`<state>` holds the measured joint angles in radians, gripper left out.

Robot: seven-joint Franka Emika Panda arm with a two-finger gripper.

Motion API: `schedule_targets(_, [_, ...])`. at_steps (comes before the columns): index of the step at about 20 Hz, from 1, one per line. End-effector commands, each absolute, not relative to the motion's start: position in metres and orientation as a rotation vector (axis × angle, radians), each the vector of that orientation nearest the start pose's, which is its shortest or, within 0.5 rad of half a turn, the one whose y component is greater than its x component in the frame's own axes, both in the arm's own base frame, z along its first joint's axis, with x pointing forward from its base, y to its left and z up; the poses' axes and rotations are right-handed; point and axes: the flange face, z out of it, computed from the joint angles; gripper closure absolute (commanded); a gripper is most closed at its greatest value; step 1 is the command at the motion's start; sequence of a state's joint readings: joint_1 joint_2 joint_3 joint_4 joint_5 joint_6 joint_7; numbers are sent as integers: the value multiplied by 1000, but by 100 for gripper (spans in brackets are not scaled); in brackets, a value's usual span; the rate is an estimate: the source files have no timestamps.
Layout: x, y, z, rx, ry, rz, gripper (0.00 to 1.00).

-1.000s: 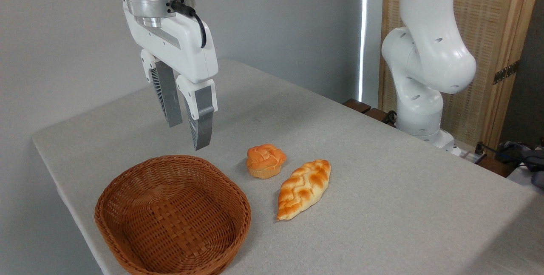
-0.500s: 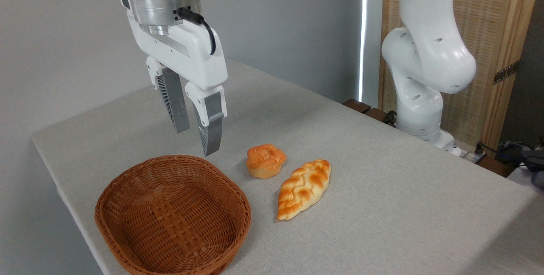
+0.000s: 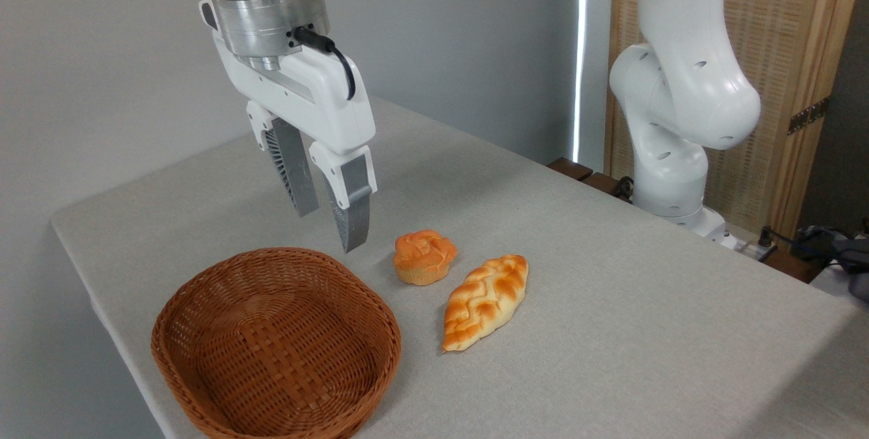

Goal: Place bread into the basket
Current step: 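Move the open gripper over the small round bun and lower it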

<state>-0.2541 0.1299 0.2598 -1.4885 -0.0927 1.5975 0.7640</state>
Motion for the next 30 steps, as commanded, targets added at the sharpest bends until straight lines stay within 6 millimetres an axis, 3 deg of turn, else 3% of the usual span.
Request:
schedule_targets(1, [567,-9,590,-3014,1206,24,0])
schedule_targets(5, [539,-15,575,-3025,1246,34,0])
schedule_targets(9, [516,-34,554,-3008,1309,22,0])
schedule_targets(14, [484,-71,513,-2957,1414,38,0])
schedule_targets(19, [469,-94,474,-2917,1476,79,0])
schedule_targets(23, [458,-99,449,-2821,1518,194,0])
schedule_targets(30, [457,-102,441,-2810,1526,219,0])
